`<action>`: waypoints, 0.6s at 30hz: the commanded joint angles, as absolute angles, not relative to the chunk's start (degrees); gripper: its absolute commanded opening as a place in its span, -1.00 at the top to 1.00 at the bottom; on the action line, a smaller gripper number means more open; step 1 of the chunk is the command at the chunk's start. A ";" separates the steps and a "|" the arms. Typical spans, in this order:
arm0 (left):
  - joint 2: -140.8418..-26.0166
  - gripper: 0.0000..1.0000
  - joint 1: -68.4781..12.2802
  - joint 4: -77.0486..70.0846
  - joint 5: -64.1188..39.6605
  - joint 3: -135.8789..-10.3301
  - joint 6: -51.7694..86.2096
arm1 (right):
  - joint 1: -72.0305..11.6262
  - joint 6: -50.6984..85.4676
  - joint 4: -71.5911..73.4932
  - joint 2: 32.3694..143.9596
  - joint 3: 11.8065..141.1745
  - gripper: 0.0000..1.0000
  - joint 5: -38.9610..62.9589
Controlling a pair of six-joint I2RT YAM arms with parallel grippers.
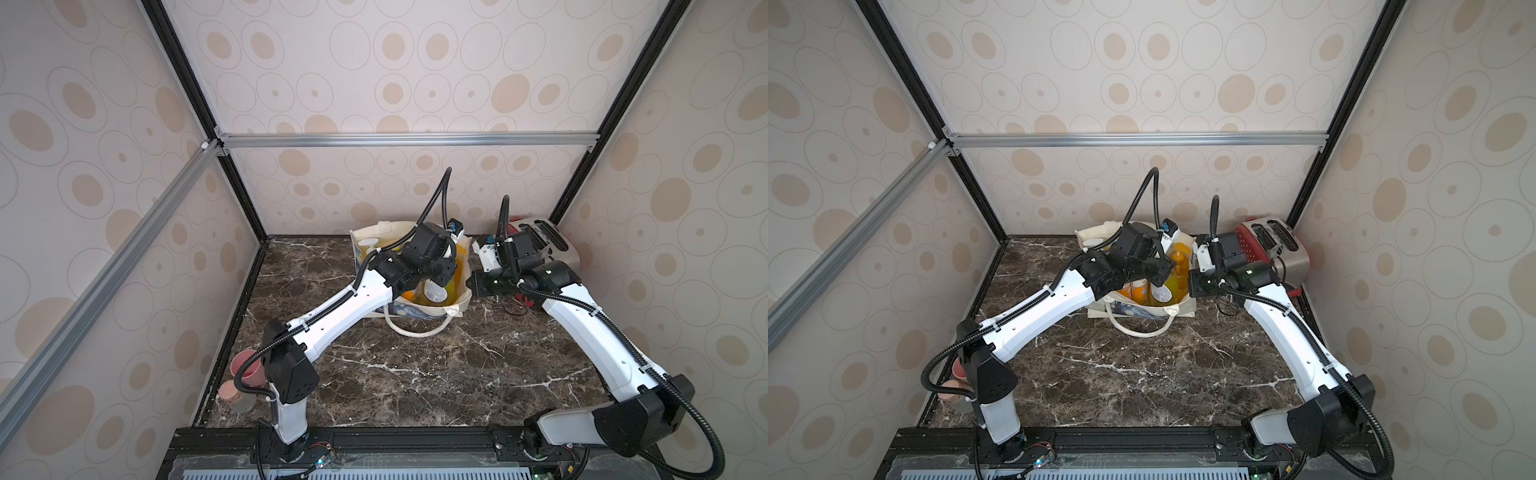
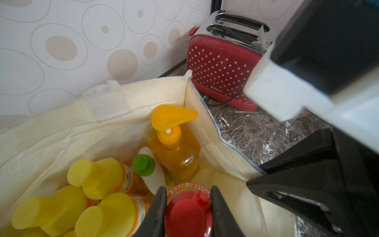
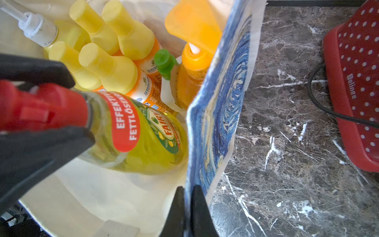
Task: Pack dish soap into the shopping bag
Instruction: Place the bottle of dish soap in the shopping bag.
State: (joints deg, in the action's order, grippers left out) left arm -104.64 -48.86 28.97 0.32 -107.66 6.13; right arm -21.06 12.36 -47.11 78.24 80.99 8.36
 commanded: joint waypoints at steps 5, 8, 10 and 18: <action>-98.74 1.00 -48.27 14.68 -4.73 -103.52 2.77 | -21.77 11.26 -49.02 76.20 83.61 1.00 9.50; -97.64 1.00 -48.25 13.30 -4.03 -99.34 2.16 | -21.80 10.83 -48.96 76.59 84.06 1.00 9.17; -97.22 1.00 -48.25 12.49 -3.12 -96.63 1.70 | -21.85 10.79 -48.96 77.03 84.42 1.00 9.14; -98.06 0.98 -47.44 10.56 -0.62 -91.47 0.35 | -21.75 10.65 -49.15 77.42 86.11 1.00 8.68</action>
